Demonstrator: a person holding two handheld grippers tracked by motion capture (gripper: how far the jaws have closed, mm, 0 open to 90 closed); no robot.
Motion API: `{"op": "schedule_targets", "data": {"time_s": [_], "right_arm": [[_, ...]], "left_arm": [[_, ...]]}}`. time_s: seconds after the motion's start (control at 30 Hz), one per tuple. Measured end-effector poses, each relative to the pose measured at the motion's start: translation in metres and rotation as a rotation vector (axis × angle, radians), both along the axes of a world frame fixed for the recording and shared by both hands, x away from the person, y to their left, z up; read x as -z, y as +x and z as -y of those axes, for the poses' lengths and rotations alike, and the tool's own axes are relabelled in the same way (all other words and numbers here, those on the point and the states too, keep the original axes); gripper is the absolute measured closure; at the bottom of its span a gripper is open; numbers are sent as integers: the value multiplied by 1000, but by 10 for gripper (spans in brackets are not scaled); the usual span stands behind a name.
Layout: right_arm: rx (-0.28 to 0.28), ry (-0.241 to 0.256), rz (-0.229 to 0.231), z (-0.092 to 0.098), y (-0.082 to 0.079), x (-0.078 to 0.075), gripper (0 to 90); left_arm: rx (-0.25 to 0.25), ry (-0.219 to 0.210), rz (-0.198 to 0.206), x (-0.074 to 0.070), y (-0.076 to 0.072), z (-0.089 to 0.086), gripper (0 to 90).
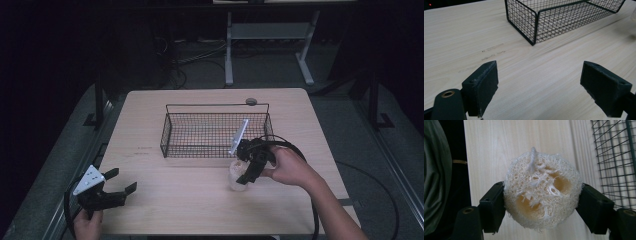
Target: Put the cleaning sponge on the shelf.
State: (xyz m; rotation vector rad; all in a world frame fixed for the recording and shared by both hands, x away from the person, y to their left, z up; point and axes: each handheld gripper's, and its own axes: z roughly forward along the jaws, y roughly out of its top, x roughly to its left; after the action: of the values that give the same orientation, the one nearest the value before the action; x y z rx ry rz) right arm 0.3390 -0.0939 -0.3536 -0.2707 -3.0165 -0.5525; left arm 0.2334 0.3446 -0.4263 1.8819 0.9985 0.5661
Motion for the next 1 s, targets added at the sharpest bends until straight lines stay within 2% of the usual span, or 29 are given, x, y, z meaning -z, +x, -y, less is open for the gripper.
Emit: {"op": "schedule_targets", "data": {"time_s": [0.3, 0.73, 1.0], "right_arm": [[19, 7, 9, 1, 12, -17, 279], [46, 4, 17, 4, 28, -35, 279], [69, 20, 26, 8, 39, -46, 280]], "left_arm": [[0, -5, -3, 1, 0, -1, 140], [5, -4, -1, 0, 0, 1, 139], [4, -5, 2, 0, 0, 1, 140]]}}
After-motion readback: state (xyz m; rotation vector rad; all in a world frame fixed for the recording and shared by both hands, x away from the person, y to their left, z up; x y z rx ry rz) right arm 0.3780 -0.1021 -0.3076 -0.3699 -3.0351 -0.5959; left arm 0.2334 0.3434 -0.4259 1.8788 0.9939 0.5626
